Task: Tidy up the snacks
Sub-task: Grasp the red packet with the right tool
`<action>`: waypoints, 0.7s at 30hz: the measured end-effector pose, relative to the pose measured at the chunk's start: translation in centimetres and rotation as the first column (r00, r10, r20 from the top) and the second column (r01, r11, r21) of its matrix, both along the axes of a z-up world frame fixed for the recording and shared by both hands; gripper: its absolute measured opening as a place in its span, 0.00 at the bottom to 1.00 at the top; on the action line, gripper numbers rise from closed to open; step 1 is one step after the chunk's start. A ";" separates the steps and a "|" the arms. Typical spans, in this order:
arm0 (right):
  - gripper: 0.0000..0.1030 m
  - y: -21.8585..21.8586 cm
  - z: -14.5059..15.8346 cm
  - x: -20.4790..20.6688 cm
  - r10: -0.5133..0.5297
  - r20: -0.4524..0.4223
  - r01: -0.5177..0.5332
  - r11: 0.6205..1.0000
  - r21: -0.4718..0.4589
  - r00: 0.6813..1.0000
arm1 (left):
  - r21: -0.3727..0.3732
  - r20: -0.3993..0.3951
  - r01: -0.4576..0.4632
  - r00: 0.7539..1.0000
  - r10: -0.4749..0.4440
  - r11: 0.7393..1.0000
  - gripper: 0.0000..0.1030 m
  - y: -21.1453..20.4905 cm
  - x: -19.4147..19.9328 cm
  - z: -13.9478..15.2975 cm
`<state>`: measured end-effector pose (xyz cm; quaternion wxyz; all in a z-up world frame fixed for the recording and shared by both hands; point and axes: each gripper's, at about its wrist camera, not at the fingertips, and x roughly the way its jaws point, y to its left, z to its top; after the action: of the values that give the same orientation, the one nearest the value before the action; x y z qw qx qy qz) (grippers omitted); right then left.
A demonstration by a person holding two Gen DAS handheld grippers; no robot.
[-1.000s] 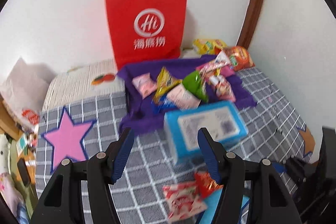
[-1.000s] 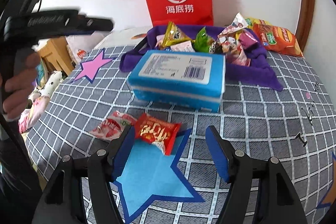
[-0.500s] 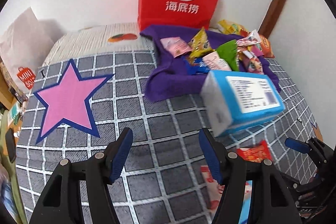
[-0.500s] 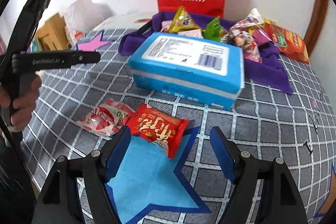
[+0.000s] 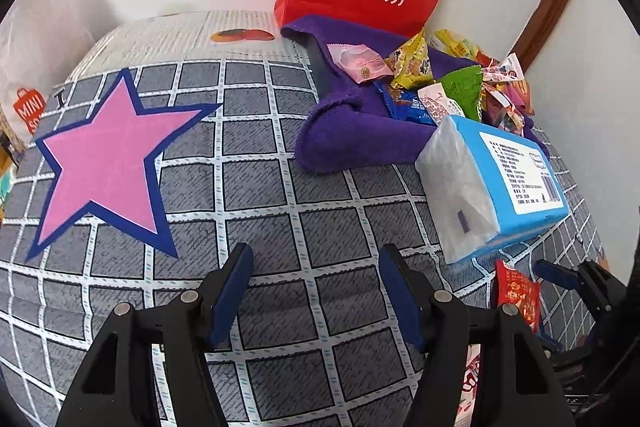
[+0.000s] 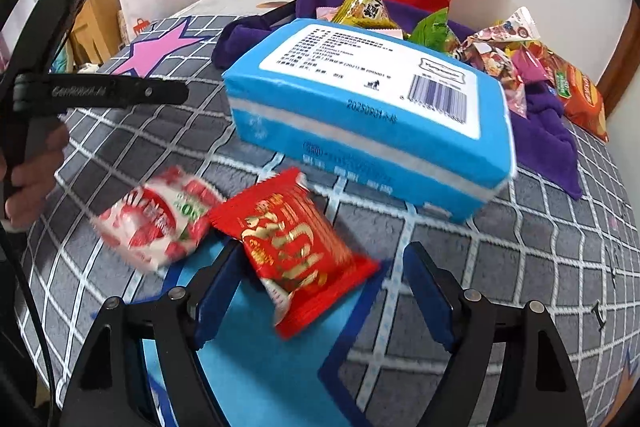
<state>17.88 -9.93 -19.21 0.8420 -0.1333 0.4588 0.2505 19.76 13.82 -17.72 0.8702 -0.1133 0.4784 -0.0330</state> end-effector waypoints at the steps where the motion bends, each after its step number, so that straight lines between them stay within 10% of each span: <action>1: 0.79 0.2 -0.1 0.2 0.001 -0.002 -0.001 1.000 0.006 1.000 | -0.007 0.002 -0.005 1.000 0.005 1.000 0.61 0.1 0.0 -0.1; 5: 0.79 0.2 -0.3 0.5 -0.006 0.009 0.006 0.999 0.036 1.000 | -0.021 0.020 -0.027 0.999 0.028 0.999 0.61 0.7 -0.1 -0.1; 10: 0.41 0.4 -0.1 -0.2 0.016 0.061 -0.020 0.999 0.051 0.998 | 0.058 0.040 -0.024 0.999 0.021 0.998 0.61 -0.1 -0.1 -0.3; 21: 0.41 -8.0 -0.2 -0.7 -0.203 0.083 0.198 0.978 0.066 0.976 | 0.193 0.056 -0.017 0.998 0.007 0.981 0.62 -1.8 -0.2 -0.8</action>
<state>17.17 -17.90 -19.39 0.8862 -0.0733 0.4243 0.1710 19.52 12.05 -18.54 0.8901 -0.0299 0.4545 0.0159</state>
